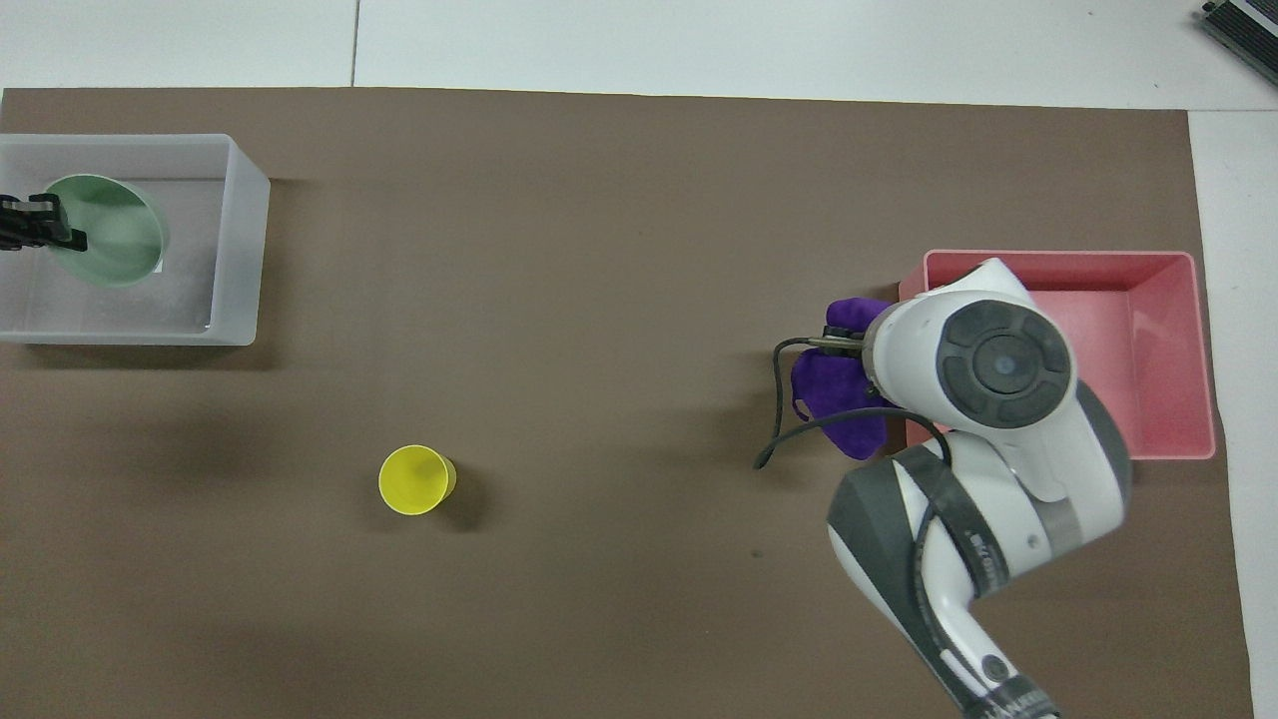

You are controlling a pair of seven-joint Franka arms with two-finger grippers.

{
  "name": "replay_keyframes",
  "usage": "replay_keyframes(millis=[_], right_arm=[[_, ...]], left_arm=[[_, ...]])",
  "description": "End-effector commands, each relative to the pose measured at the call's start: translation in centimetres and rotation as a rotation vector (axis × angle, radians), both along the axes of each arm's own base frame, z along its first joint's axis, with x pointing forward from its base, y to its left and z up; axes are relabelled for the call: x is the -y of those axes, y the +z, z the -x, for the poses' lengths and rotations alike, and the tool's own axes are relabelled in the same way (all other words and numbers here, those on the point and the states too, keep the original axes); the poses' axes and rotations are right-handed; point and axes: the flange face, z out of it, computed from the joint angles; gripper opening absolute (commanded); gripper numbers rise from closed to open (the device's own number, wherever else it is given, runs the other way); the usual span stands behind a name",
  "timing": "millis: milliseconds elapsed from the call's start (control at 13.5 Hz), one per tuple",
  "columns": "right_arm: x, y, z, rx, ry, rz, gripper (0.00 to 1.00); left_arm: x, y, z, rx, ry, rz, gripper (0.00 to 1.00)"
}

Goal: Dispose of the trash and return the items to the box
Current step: 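Carry the bowl into the clear box while the right gripper lifts the cloth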

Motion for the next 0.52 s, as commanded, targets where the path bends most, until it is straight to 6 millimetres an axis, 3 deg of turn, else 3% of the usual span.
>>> replay_keyframes(millis=[0,74,149,223,297,446], right_arm=[[4.5,1.7,-0.2,-0.013,0.008,0.032,0.00],[6.1,2.5,-0.6,-0.018,0.014,0.041,0.00],[7.3,2.9,-0.8,-0.021,0.021,0.047,0.00],[8.5,2.9,-0.9,-0.026,0.017,0.050,0.00],[9.6,2.9,-1.0,-0.029,0.013,0.053,0.00],[11.7,2.7,-1.1,-0.043,0.037,0.063,0.00]], left_arm=[[-0.7,-1.8,-0.9,0.001,-0.023,-0.043,0.00],[-0.7,-1.9,-0.9,-0.010,-0.038,-0.073,0.00],[-0.9,-2.1,-0.7,-0.027,-0.055,-0.102,0.28],[-1.0,-2.3,-0.7,-0.026,-0.063,-0.118,0.73],[-0.8,-2.3,-0.7,-0.026,-0.057,-0.111,1.00],[-0.6,-1.5,-0.7,-0.014,-0.053,-0.112,1.00]])
